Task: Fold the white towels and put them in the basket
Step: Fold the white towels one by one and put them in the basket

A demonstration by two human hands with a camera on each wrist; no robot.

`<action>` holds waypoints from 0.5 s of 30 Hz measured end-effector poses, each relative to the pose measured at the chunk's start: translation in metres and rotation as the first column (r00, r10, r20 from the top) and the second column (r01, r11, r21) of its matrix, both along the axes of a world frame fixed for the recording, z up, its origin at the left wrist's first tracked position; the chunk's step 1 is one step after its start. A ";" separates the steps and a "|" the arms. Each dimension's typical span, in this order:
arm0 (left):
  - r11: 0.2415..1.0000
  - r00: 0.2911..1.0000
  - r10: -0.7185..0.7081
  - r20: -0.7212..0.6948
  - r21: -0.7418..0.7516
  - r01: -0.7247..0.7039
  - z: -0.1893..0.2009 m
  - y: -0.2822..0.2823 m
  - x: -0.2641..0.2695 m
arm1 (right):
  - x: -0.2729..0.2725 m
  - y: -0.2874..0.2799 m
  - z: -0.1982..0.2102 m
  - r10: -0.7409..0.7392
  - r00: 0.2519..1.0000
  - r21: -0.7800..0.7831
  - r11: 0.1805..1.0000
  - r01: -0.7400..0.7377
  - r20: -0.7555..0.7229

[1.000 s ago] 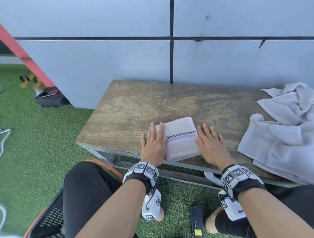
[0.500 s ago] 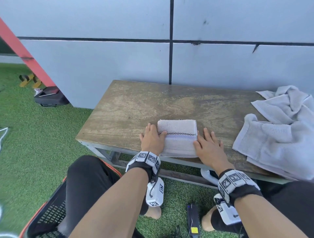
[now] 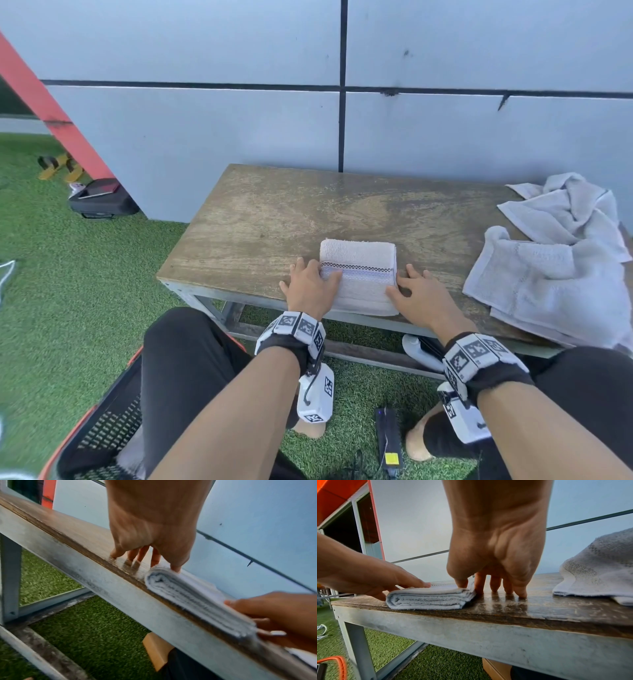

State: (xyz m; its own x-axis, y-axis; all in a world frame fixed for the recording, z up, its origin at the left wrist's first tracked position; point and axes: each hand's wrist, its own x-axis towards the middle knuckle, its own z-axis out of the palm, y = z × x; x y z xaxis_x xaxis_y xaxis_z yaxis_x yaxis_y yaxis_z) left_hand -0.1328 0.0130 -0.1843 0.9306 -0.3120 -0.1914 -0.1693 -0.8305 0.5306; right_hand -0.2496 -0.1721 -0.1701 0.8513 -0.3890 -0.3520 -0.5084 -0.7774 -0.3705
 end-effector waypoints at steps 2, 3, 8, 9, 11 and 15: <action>0.999 0.999 0.030 -0.034 0.025 -0.029 0.006 -0.003 -0.004 | -0.004 0.003 0.004 -0.006 1.000 0.027 1.000 0.006 0.010; 0.998 0.997 0.049 -0.061 0.038 -0.046 0.010 -0.006 -0.005 | -0.007 0.004 0.006 -0.004 1.000 0.034 0.999 0.004 0.014; 0.990 0.973 0.110 -0.201 -0.070 -0.126 0.025 -0.015 -0.006 | -0.018 0.012 0.008 0.028 1.000 0.045 0.999 -0.028 -0.001; 0.980 0.969 0.109 -0.220 -0.137 -0.142 0.030 -0.015 -0.007 | -0.020 0.012 0.007 0.026 1.000 0.063 0.998 -0.026 0.001; 0.946 0.947 0.062 -0.315 -0.283 -0.156 0.038 -0.014 -0.011 | -0.023 0.015 0.009 0.038 0.999 0.075 0.996 -0.038 -0.006; 0.855 0.896 -0.094 -0.434 -0.497 -0.151 0.057 -0.007 -0.015 | -0.025 0.024 0.023 -0.037 0.999 0.174 0.984 0.033 0.020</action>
